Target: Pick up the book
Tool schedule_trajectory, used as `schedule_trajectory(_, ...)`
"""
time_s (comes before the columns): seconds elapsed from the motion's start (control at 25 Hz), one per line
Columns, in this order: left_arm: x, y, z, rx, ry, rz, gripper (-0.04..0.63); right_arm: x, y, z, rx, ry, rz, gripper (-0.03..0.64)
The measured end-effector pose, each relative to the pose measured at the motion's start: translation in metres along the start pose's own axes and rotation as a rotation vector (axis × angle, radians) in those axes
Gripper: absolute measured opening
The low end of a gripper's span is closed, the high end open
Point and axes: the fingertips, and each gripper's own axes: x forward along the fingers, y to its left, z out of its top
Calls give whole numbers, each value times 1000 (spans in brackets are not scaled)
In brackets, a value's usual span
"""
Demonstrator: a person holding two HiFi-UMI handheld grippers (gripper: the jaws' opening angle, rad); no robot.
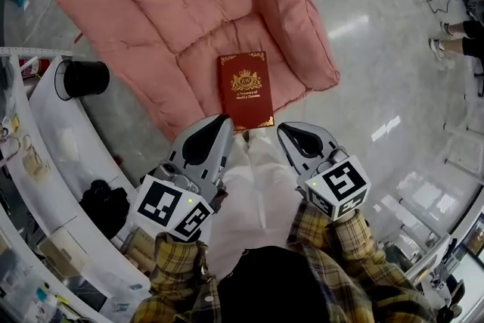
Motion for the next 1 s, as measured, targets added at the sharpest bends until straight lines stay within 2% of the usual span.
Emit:
schedule_trajectory(0.28, 31, 24, -51, -32, 52, 29, 5, 30, -40, -41, 25, 57, 11, 18)
schedule_trajectory(0.64, 68, 69, -129, -48, 169, 42, 5, 86, -73, -117, 164, 127, 44, 20)
schedule_trajectory(1.0, 93, 95, -183, -90, 240, 29, 5, 111, -100, -185, 344, 143, -6, 22)
